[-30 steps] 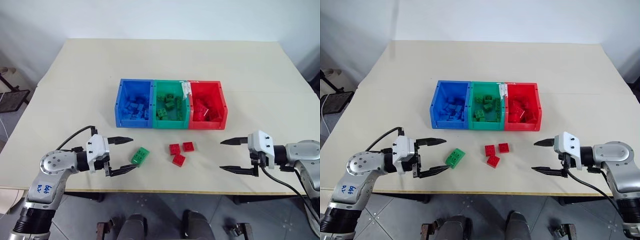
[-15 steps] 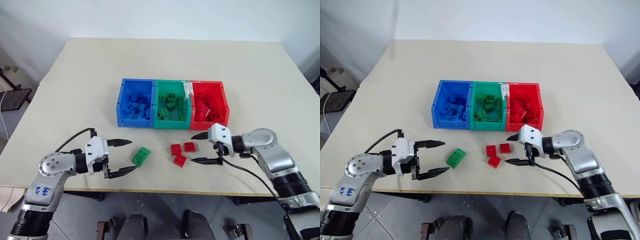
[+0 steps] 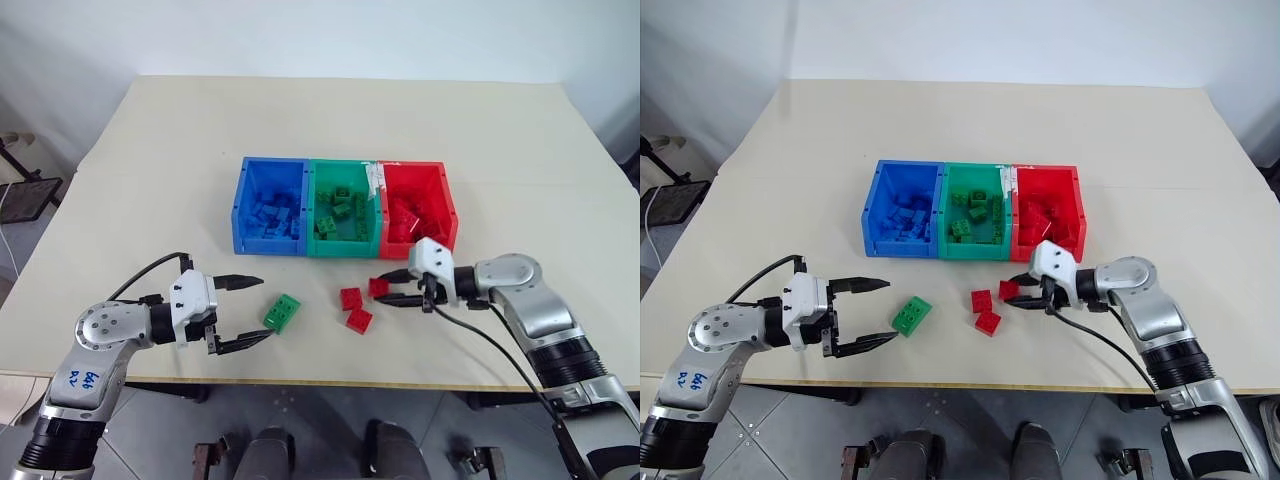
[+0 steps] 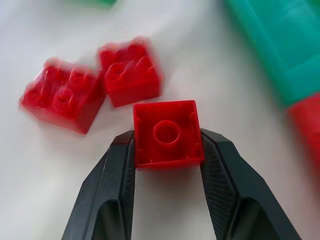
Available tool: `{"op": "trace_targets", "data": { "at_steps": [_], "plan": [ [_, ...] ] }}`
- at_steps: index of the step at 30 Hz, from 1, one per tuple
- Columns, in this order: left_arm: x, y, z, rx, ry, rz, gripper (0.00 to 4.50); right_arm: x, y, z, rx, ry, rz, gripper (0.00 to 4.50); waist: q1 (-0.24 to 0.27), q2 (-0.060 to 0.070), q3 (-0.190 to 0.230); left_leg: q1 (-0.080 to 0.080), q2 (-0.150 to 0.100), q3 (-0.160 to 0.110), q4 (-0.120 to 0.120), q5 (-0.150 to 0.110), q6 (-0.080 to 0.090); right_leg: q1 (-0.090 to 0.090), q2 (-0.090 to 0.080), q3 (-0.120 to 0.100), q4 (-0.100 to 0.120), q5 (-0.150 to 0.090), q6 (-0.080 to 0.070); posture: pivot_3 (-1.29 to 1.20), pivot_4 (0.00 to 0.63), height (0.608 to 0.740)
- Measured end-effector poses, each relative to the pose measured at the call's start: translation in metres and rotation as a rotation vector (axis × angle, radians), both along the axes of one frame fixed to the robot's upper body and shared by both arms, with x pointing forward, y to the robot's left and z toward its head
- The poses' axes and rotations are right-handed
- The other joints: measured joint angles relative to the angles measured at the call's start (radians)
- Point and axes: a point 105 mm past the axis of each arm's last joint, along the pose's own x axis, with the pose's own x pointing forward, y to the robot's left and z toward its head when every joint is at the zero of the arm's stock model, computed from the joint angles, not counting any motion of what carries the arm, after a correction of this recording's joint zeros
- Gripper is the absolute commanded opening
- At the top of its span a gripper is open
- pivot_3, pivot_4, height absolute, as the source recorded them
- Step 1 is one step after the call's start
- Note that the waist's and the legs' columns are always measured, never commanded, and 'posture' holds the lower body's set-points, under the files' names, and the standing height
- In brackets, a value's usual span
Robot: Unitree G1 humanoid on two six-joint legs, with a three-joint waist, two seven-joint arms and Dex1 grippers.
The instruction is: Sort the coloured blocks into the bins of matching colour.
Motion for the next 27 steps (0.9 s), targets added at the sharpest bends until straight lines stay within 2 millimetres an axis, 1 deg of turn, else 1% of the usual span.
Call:
{"op": "trace_targets", "data": {
  "at_steps": [2, 4, 5, 7, 9, 10, 11, 12, 13, 15, 16, 18, 20, 24, 26, 27],
  "plan": [
    [0.001, -0.001, 0.000, -0.015, 0.006, 0.007, 4.50, 0.008, -0.002, 0.025, 0.117, -0.036, -0.047, 1.44, 0.000, 0.000, 0.000, 0.000, 0.000, 0.000, 0.000, 0.000, 0.000, 0.000, 0.000, 0.000, 0.000, 0.000, 0.000, 0.00, 0.150, 0.740],
    [0.003, -0.003, 0.001, -0.045, 0.010, 0.024, 4.50, 0.023, -0.012, 0.061, 0.211, -0.137, -0.136, 1.44, 0.000, 0.000, 0.000, 0.000, 0.000, 0.000, 0.000, 0.000, 0.000, 0.000, 0.000, 0.000, 0.001, 0.000, 0.000, 0.00, 0.150, 0.740],
    [0.005, -0.003, 0.003, -0.058, 0.012, 0.033, 4.50, 0.032, -0.018, 0.074, 0.230, -0.185, -0.187, 1.44, -0.001, 0.000, 0.000, 0.000, 0.000, 0.000, 0.000, 0.000, 0.000, 0.000, 0.000, 0.000, 0.001, 0.000, 0.000, 0.00, 0.150, 0.740],
    [0.008, -0.004, 0.007, -0.081, 0.009, 0.049, 4.50, 0.050, -0.031, 0.088, 0.228, -0.253, -0.302, 1.44, -0.002, 0.000, 0.000, 0.000, 0.000, 0.000, 0.000, 0.000, 0.000, 0.000, 0.000, 0.000, 0.001, 0.000, 0.000, 0.00, 0.150, 0.740],
    [0.012, -0.003, 0.012, -0.101, 0.002, 0.065, 4.50, 0.066, -0.042, 0.086, 0.202, -0.259, -0.401, 2.17, -0.001, 0.000, 0.000, 0.000, 0.000, 0.000, 0.000, 0.000, 0.000, 0.000, 0.000, 0.000, 0.001, 0.000, 0.000, 0.00, 0.150, 0.740],
    [0.012, -0.002, 0.013, -0.107, 0.000, 0.072, 4.50, 0.070, -0.046, 0.081, 0.194, -0.246, -0.429, 2.44, -0.001, 0.000, 0.000, 0.000, 0.000, 0.000, -0.001, 0.000, 0.000, -0.001, 0.000, 0.000, 0.001, 0.000, 0.000, 0.00, 0.150, 0.740],
    [0.013, -0.002, 0.013, -0.107, 0.001, 0.077, 4.50, 0.072, -0.047, 0.076, 0.194, -0.233, -0.441, 2.86, -0.003, 0.000, 0.000, 0.000, 0.000, 0.000, -0.001, 0.000, 0.000, -0.001, 0.000, 0.000, 0.001, 0.000, 0.000, 0.00, 0.150, 0.740],
    [0.013, -0.002, 0.013, -0.108, 0.004, 0.078, 4.50, 0.073, -0.045, 0.071, 0.194, -0.218, -0.441, 3.09, -0.005, 0.000, 0.000, 0.000, 0.000, 0.000, -0.001, 0.000, 0.000, -0.001, 0.000, 0.000, 0.001, 0.000, 0.000, 0.00, 0.150, 0.740],
    [0.014, -0.002, 0.014, -0.111, 0.004, 0.077, 4.50, 0.074, -0.042, 0.068, 0.194, -0.207, -0.428, 3.48, -0.008, 0.001, 0.000, 0.000, 0.000, 0.000, -0.001, 0.000, 0.000, -0.002, 0.000, 0.000, 0.001, 0.000, 0.000, 0.00, 0.150, 0.740],
    [0.016, -0.004, 0.017, -0.118, -0.007, 0.072, 4.50, 0.072, -0.037, 0.069, 0.198, -0.217, -0.403, 4.15, -0.010, 0.001, 0.001, -0.001, 0.000, 0.000, -0.001, 0.000, 0.000, -0.002, 0.000, 0.000, 0.001, 0.000, 0.000, 0.00, 0.150, 0.740],
    [0.018, -0.005, 0.020, -0.120, -0.017, 0.069, 4.50, 0.071, -0.037, 0.070, 0.200, -0.224, -0.394, 4.48, -0.009, 0.001, 0.001, -0.001, 0.000, 0.000, -0.001, 0.000, 0.000, -0.002, 0.000, 0.000, 0.001, 0.000, 0.000, 0.00, 0.150, 0.740],
    [0.018, -0.006, 0.021, -0.121, -0.019, 0.065, 4.50, 0.066, -0.037, 0.072, 0.198, -0.242, -0.367, 4.48, -0.010, 0.001, 0.001, -0.001, 0.000, 0.000, -0.001, 0.000, 0.000, -0.002, 0.000, 0.000, 0.001, 0.000, 0.000, 0.00, 0.150, 0.740],
    [0.018, -0.006, 0.020, -0.120, -0.019, 0.056, 4.50, 0.052, -0.042, 0.065, 0.182, -0.231, -0.326, 4.48, -0.002, 0.001, 0.001, -0.001, 0.000, 0.000, -0.001, 0.000, 0.000, -0.002, 0.000, 0.000, 0.001, 0.000, 0.000, 0.00, 0.150, 0.740],
    [0.015, -0.004, 0.019, -0.098, -0.025, 0.022, 4.50, 0.012, -0.063, 0.035, 0.119, -0.110, -0.236, 4.48, 0.004, 0.001, 0.001, -0.002, 0.000, 0.000, -0.001, 0.000, 0.000, -0.001, 0.000, -0.001, 0.000, 0.000, 0.000, 0.00, 0.150, 0.740],
    [0.012, -0.003, 0.017, -0.072, -0.020, -0.010, 4.50, -0.012, -0.074, 0.021, 0.043, -0.056, -0.177, 4.48, 0.003, 0.001, 0.001, -0.001, 0.000, 0.001, -0.001, 0.000, 0.000, -0.001, 0.000, -0.001, 0.000, 0.000, 0.000, 0.00, 0.150, 0.740],
    [0.009, -0.003, 0.015, -0.058, -0.014, -0.029, 4.50, -0.024, -0.083, 0.012, -0.016, -0.028, -0.153, 4.48, 0.003, 0.001, 0.001, -0.001, 0.000, 0.001, -0.001, 0.000, 0.000, -0.001, 0.000, 0.000, 0.000, 0.000, 0.000, 0.00, 0.150, 0.740]
  ]
}}
